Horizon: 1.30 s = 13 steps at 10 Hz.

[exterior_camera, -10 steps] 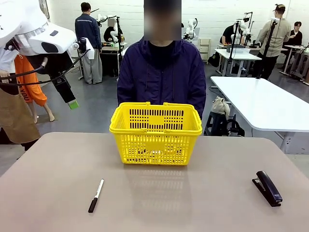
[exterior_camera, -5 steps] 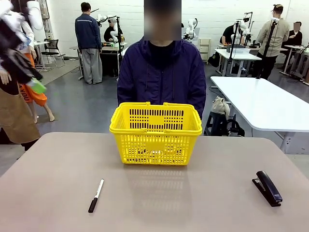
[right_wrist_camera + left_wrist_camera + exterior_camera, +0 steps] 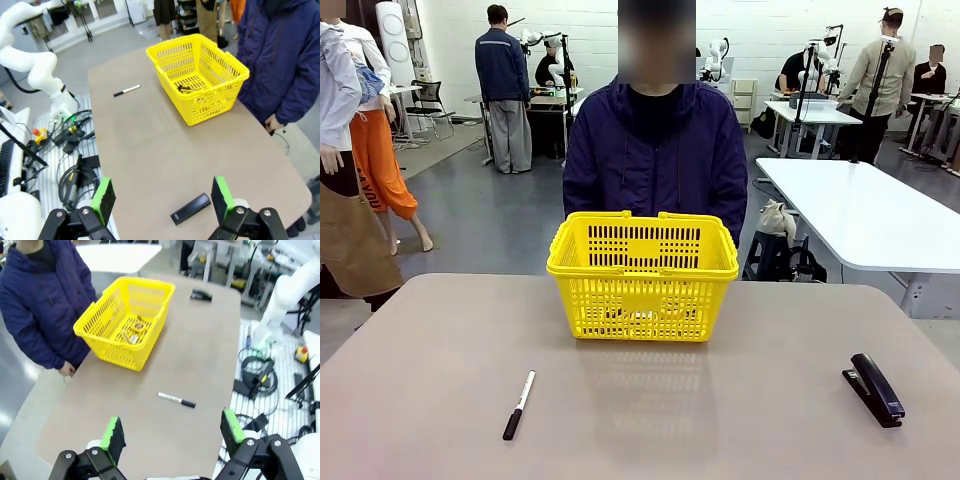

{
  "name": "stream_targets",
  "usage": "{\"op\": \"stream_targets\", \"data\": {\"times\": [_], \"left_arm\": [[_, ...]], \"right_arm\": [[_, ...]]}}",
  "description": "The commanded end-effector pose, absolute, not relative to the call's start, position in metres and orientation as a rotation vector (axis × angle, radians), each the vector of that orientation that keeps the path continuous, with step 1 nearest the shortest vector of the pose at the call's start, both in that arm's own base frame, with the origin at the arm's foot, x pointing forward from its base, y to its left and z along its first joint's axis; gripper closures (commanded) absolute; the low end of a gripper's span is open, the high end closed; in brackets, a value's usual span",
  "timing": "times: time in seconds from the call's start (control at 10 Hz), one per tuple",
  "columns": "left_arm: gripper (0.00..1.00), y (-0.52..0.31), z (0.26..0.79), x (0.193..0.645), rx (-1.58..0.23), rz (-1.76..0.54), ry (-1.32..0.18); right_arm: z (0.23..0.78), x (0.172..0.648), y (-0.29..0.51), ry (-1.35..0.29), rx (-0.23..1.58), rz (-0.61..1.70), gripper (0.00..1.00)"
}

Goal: Place the items the person wants into the basket.
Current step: Pick up the item the person points to and place it in the Market Basket.

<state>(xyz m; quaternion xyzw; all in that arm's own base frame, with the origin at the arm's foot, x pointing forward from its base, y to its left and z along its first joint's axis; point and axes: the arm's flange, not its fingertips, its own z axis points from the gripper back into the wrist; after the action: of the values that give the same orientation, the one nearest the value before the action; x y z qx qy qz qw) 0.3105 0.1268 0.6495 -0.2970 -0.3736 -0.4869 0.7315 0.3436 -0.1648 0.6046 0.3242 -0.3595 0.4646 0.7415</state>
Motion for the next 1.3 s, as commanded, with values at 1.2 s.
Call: {"op": "stream_targets", "data": {"times": [1.2], "left_arm": [[0.0,0.156,0.627,0.303,-0.764,-1.031,-0.818]], "right_arm": [[0.605,0.344,-0.166,-0.795,0.72,1.032,0.0]]}}
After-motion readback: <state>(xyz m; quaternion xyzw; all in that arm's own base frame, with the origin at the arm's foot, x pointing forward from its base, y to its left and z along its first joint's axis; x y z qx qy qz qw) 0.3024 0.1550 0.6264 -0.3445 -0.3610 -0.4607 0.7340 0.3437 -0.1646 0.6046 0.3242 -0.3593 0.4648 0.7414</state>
